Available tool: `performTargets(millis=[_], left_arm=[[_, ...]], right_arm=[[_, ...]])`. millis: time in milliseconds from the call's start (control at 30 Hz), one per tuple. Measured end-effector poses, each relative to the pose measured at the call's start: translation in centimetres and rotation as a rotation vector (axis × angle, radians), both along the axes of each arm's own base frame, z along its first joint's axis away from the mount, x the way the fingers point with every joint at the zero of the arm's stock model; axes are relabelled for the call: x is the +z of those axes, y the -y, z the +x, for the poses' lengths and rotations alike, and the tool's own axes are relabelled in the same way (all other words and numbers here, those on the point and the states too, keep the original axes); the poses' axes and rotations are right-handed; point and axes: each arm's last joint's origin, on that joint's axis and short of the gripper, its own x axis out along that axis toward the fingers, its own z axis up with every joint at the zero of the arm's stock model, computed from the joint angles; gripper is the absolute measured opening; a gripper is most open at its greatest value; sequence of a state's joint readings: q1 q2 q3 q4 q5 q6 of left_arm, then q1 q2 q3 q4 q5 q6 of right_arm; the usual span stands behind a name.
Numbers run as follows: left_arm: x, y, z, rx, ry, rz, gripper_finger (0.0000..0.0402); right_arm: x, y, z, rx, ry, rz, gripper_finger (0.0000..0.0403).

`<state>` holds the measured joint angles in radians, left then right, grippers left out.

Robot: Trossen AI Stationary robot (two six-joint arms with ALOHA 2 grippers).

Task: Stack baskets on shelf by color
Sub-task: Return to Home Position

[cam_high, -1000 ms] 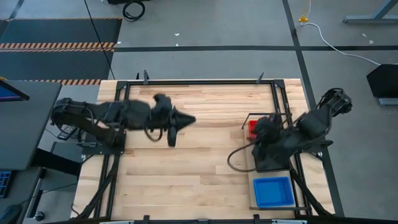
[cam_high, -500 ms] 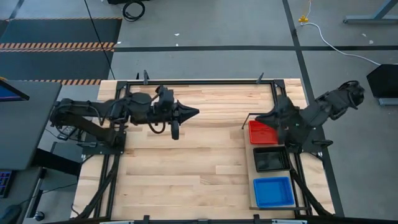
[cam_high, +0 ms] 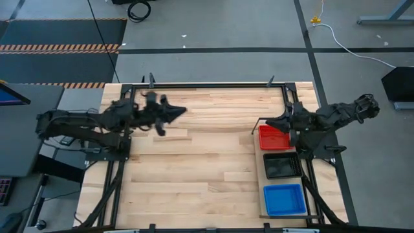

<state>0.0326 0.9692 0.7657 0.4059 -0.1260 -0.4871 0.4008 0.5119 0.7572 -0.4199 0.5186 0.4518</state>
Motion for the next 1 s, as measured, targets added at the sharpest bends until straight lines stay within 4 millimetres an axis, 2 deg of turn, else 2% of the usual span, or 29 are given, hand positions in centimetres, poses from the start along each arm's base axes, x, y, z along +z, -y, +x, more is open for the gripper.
performTargets(millis=[67,167,300,467,700,1000], left_arm=[[-0.7,-0.3,-1.6,0.017,0.058,0.002,0.0001],[-2.4,-0.6,-3.2,0.023,0.054,-0.004,0.0001],[-5.3,-0.6,-3.8,-0.001,-0.002,-0.038,0.0001],[-7.9,-0.5,-4.6,-0.017,0.021,-0.057,0.0001],[-9.4,-0.3,-6.3,-0.019,0.064,-0.063,0.0000],[-9.8,-0.1,-9.6,-0.022,0.004,-0.094,0.0000]], right_arm=[[-0.7,0.3,-0.3,-0.009,0.017,0.029,0.0003],[-1.7,0.7,-0.6,0.006,0.071,0.061,0.0003],[-3.4,0.8,-0.3,0.031,0.092,0.079,0.0003],[-5.3,0.9,0.4,0.005,0.098,0.142,0.0003],[-6.1,1.4,0.2,-0.004,0.156,0.158,0.0003],[-6.1,2.3,-2.8,-0.009,0.213,0.154,0.0003]])
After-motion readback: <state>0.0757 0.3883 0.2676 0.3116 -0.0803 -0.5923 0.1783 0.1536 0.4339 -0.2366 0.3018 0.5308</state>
